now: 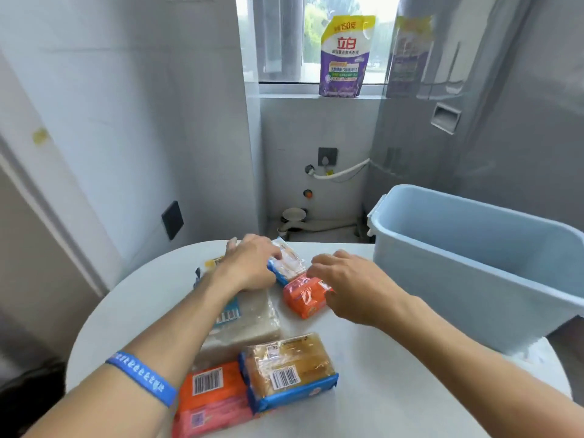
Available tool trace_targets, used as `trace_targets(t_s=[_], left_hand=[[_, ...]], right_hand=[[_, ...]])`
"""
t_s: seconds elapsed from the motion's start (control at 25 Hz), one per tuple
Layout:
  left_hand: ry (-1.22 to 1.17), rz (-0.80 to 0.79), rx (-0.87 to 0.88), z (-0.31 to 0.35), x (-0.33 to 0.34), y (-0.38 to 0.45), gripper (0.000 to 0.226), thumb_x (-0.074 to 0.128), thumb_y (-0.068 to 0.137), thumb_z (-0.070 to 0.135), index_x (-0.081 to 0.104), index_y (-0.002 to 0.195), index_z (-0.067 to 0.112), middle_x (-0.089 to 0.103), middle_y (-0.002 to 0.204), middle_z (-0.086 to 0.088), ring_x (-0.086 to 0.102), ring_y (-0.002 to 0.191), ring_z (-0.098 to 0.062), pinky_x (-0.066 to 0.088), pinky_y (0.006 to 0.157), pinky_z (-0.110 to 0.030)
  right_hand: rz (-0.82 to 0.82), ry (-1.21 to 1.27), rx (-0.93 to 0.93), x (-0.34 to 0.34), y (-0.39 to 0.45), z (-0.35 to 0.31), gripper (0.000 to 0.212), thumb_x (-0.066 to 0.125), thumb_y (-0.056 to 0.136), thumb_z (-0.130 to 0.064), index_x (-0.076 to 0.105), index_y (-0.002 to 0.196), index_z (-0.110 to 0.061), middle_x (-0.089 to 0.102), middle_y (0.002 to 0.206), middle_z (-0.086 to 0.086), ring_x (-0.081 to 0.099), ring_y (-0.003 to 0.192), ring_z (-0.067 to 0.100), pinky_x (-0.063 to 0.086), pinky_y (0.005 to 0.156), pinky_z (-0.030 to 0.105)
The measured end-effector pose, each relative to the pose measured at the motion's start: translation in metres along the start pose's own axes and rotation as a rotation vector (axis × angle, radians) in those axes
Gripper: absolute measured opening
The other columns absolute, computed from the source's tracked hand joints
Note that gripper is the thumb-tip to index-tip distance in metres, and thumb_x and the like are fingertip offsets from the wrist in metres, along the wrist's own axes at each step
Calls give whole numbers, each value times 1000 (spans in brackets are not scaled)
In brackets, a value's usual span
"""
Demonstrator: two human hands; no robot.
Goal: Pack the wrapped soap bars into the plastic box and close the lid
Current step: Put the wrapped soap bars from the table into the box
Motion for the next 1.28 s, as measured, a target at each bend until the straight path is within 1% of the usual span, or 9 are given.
trace_targets(t_s=[0.16, 0.36, 0.44, 0.6, 0.76, 0.92, 1.04, 1.16, 1.28], left_hand=[[-111, -192, -185, -63, 1, -6, 85, 74, 53, 50, 44, 132, 34, 56, 127, 6, 53, 112, -24, 47, 92, -42], [-196, -55, -153, -63, -11, -19, 71, 77, 53, 54, 56, 117, 32, 64, 111, 7, 61, 96, -18, 53, 81, -37], [-530, -4, -195, -61, -23, -20, 57, 78, 61, 56, 61, 109, 29, 67, 103, 4, 64, 91, -16, 53, 79, -34], [-1739, -219, -223, -23, -39, -30, 58, 61, 82, 57, 65, 115, 9, 66, 97, -18, 63, 85, -28, 47, 72, -39], [-2044, -281, -59, 17, -57, -31, 74, 53, 83, 63, 58, 125, 2, 61, 124, -28, 61, 107, -43, 48, 91, -58], [-1957, -273, -68, 64, -65, -36, 51, 62, 79, 27, 56, 122, -2, 62, 126, -27, 65, 102, -41, 48, 93, -51], [-1859, -239, -46, 103, -76, -28, 40, 62, 83, 29, 66, 112, 2, 72, 107, -21, 69, 85, -35, 57, 76, -45], [-1688, -223, -34, 157, -93, -3, 28, 68, 83, 34, 74, 97, 10, 77, 91, -13, 71, 70, -27, 60, 65, -42], [-1360, -99, 20, 205, -97, 44, 34, 80, 76, 26, 70, 101, 6, 76, 100, -14, 73, 78, -23, 61, 72, -37]], right_hand=[[-226, -40, 38, 51, 18, 9, 78, 67, 80, -19, 30, 148, -30, 36, 150, -2, 36, 135, 25, 40, 102, 42], [-192, -23, -12, 44, 33, 11, 70, 77, 70, -49, 46, 130, -31, 52, 132, -4, 49, 119, 21, 42, 94, 34], [-217, 59, 26, 47, 28, 8, 63, 78, 68, -51, 50, 120, -29, 58, 120, -3, 57, 105, 19, 44, 79, 29], [116, 1217, 364, 34, 1, 12, 58, 80, 65, -56, 56, 99, -14, 67, 100, 13, 63, 82, 19, 50, 75, 33], [202, 2105, 493, -16, -18, -1, 55, 47, 91, -59, 77, 106, -15, 75, 109, 15, 72, 93, 30, 57, 82, 48], [258, 2064, 605, -65, -55, 18, 43, 58, 88, -42, 73, 106, -6, 77, 97, 15, 73, 75, 28, 60, 62, 37], [435, 1924, 736, -102, -90, 69, 35, 65, 86, -34, 68, 108, -8, 75, 82, 12, 72, 60, 24, 58, 53, 34], [691, 1532, 921, -138, -114, 148, 29, 68, 84, -35, 65, 104, -15, 74, 85, 7, 72, 63, 23, 61, 59, 41], [582, 1156, 1017, -131, -109, 207, 25, 73, 81, -29, 60, 95, -12, 70, 88, 8, 67, 63, 21, 56, 51, 30]])
Point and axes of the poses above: each hand's wrist, its own y-axis towards the middle knuckle, its own x-axis out of the palm, z = x × y, the point moved 5 cm from there along y, towards the middle knuckle
